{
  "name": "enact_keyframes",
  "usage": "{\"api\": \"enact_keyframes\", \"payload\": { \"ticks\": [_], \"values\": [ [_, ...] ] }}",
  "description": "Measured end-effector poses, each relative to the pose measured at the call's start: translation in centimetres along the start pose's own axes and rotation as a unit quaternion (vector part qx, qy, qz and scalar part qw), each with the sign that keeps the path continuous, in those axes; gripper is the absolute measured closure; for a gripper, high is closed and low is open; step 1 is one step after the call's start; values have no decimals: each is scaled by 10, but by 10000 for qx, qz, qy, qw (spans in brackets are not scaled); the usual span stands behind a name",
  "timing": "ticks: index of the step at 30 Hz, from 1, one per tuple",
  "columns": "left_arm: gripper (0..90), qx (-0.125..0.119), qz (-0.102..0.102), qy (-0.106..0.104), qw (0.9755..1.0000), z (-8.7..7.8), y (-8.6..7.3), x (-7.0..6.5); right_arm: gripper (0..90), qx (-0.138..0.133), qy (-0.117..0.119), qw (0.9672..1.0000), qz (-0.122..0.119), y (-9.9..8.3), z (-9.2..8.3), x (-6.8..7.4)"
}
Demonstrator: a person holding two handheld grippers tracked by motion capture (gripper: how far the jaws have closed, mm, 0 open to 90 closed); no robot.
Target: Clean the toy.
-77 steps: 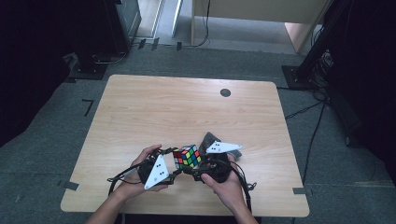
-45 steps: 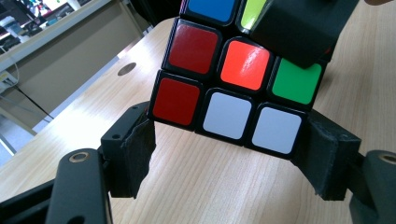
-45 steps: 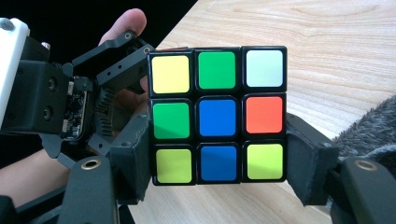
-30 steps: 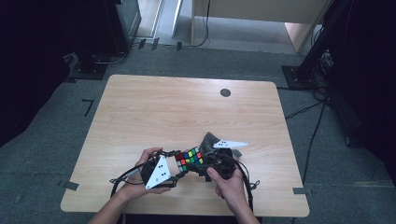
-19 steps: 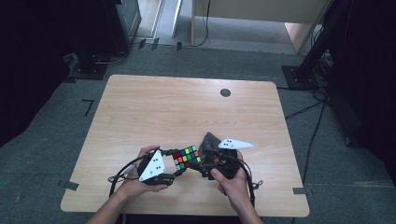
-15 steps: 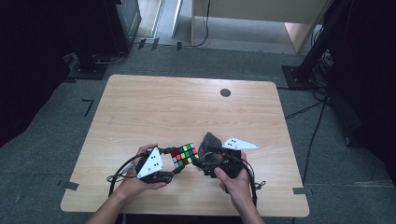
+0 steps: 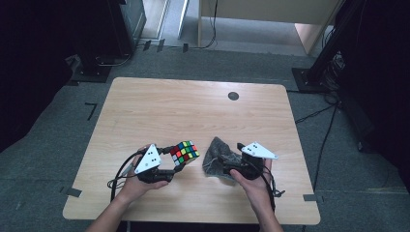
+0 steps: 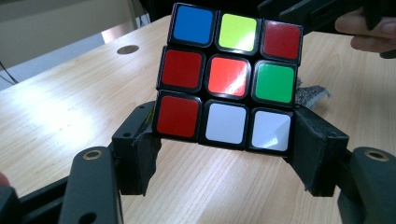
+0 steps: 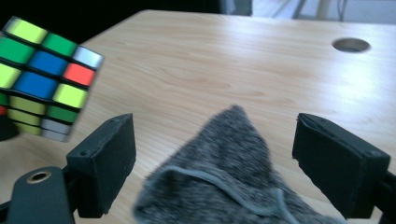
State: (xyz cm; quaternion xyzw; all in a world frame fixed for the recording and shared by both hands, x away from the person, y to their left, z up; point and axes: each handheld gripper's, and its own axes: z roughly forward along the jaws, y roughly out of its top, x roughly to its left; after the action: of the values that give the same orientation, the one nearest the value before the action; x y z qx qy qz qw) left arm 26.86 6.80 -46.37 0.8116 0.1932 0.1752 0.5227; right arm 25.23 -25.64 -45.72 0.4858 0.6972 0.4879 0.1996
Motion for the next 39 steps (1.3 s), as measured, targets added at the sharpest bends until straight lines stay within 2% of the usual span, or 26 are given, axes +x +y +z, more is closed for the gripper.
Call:
{"api": "enact_keyframes", "payload": {
  "ticks": [4, 5, 6, 9, 12, 13, 15, 19, 23, 24, 26, 27, 31, 33, 36, 37, 38, 39],
  "values": [
    [329, 62, -71, 37, 9999, 2, 0, 1, 136, 163, -56, 9999, -8, -7, 8, -4],
    [329, 57, -87, 25, 9999, 1, 0, 1, 136, 193, -86, 9997, -80, -8, 11, -4],
    [329, 51, -111, 12, 9999, 1, 0, 1, 135, 349, -135, 9991, -202, -13, 17, -1],
    [331, 60, -135, 3, 9999, 1, 0, 2, 134, 456, -123, 9985, -269, -17, 22, 2],
    [331, 37, -195, -21, 9998, 2, 1, 3, 134, 682, -138, 9967, -424, -25, 31, 5],
    [331, 29, -198, -36, 9998, 2, 1, 3, 145, 843, -171, 9950, -516, -30, 36, 7],
    [332, 30, -208, -68, 9998, 2, 2, 3, 154, 932, -173, 9939, -561, -32, 39, 7],
    [332, 44, -222, -49, 9997, 3, 1, 2, 243, 1126, -297, 9911, -646, -37, 43, 9],
    [333, 90, -96, -77, 9999, 2, 1, 1, 380, 1264, -433, 9879, -784, -45, 47, 7],
    [333, 71, -90, -82, 9999, 2, 1, 0, 380, 1264, -433, 9879, -784, -45, 47, 7],
    [333, 38, -95, -80, 9999, 1, 2, 0, 482, 1251, -499, 9872, -856, -45, 46, 5],
    [333, 23, -89, -87, 9999, 1, 2, 0, 482, 1251, -499, 9872, -856, -45, 46, 5],
    [334, 15, -61, -67, 10000, 0, 2, -1, 628, 1223, -572, 9862, -957, -46, 44, 3],
    [334, 11, -39, -33, 10000, 0, 2, -1, 671, 1184, -546, 9874, -893, -44, 42, 1],
    [334, 20, -6, -8, 10000, 1, 2, -2, 689, 1044, -483, 9898, -838, -41, 37, 1],
    [334, 35, 10, -13, 10000, 1, 1, -2, 690, 964, -416, 9913, -795, -39, 35, 1],
    [334, 59, 32, 2, 10000, 2, 1, -2, 690, 738, -276, 9943, -724, -33, 29, 4],
    [335, 59, 32, 2, 10000, 2, 1, -2, 690, 738, -276, 9943, -724, -33, 29, 4]
  ]
}}
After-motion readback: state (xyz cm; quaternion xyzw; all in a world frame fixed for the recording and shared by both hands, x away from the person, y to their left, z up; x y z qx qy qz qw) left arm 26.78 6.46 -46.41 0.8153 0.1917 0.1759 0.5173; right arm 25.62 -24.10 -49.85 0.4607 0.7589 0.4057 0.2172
